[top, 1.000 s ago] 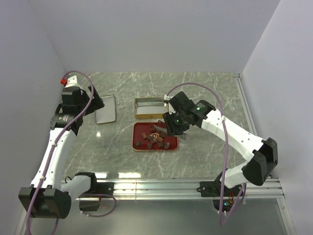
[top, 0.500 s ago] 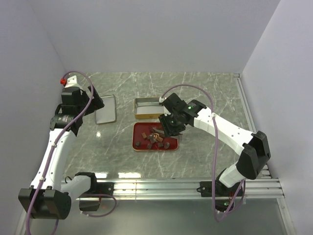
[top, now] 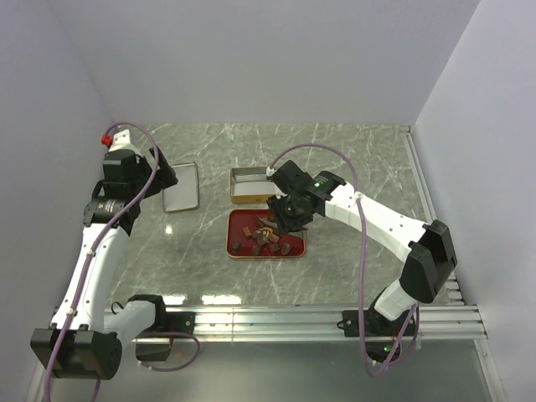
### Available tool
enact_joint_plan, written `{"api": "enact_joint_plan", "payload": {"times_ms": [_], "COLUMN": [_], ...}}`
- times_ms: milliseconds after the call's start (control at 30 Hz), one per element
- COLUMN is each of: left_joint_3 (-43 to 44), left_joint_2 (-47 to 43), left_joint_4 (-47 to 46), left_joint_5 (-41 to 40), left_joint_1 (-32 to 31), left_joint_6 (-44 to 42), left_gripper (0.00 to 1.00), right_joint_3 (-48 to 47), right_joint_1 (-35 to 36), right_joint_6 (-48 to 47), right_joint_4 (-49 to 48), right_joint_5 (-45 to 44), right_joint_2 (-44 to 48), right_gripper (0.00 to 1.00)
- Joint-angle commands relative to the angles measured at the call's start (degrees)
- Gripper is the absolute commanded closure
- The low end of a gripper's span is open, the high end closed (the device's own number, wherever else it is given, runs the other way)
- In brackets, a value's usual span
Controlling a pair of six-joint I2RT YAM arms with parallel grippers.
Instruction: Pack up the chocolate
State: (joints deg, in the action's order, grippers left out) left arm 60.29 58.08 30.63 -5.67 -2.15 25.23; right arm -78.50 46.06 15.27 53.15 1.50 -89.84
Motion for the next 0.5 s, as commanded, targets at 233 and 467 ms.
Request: {"api": "enact_joint_plan", "payload": {"times_ms": [233, 467], "left_joint_3": [0.1, -0.2], "left_joint_2": [-1.6, -1.9], "left_joint_4": [-0.7, -0.7], "left_joint_5": [0.0, -0.1], "left_joint_1": [0.3, 0.3], "left_joint_6": [-1.2, -1.2], "left_gripper": [0.01, 0.0], "right_joint_3": [-2.2, -1.1], "right_joint_1": [1.1, 1.1], "right_joint_6": [-1.0, -1.4], "right_joint_4": [-1.1, -1.9], "right_joint_5": [-3.6, -4.0], "right_joint_2": [-1.6, -1.8], "right_gripper": [0.49, 0.5]}}
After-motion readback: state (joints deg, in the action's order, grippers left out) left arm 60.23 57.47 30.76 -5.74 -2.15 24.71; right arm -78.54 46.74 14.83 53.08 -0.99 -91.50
